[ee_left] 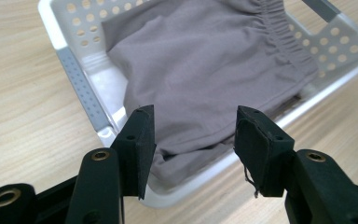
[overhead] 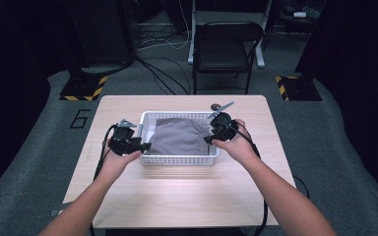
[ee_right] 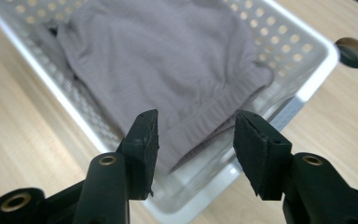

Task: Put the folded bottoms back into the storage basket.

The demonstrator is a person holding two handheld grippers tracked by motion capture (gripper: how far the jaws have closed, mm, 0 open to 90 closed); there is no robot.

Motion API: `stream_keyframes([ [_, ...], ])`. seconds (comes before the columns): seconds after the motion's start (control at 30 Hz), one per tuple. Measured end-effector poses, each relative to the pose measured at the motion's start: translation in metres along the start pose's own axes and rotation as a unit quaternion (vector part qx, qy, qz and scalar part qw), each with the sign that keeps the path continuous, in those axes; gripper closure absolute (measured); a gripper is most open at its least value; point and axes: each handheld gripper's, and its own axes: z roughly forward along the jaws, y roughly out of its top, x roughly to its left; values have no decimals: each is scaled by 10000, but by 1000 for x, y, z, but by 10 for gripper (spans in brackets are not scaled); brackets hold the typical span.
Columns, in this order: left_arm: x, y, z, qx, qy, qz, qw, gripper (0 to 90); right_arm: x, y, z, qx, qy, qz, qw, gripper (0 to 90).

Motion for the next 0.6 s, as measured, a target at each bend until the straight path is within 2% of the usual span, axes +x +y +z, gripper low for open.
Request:
stream_keyframes([
  [0.07,-3,-7,-1,41,15,148,9999,477,8,-9,0,37,17,-88,10000,502],
  [0.1,-4,-10,-2,44,6,178,9998,477,11,-11,1,10,35,-114,9999,502],
  [0.13,-5,-12,-3,91,-39,200,9997,477,15,-14,1,2,101,-31,9999,502],
  [0.2,-6,-15,-3,59,-54,184,9998,477,17,-16,1,-22,117,-105,9999,502],
  [0.23,-7,-18,-4,97,-64,225,9997,477,20,-19,1,-21,180,-45,9998,502],
  [0.27,-7,-23,-4,68,-126,156,9998,477,26,-24,1,-41,283,-114,9995,502],
  [0.43,-7,-35,-6,32,-220,10,9998,477,36,-35,2,-71,421,-151,9990,502],
  [0.5,-6,-40,-5,-7,-215,-13,9998,477,39,-39,2,-93,440,-156,9989,502],
  [0.6,-4,-50,-5,59,-217,-69,9997,476,42,-45,4,-65,420,-201,9989,502],
])
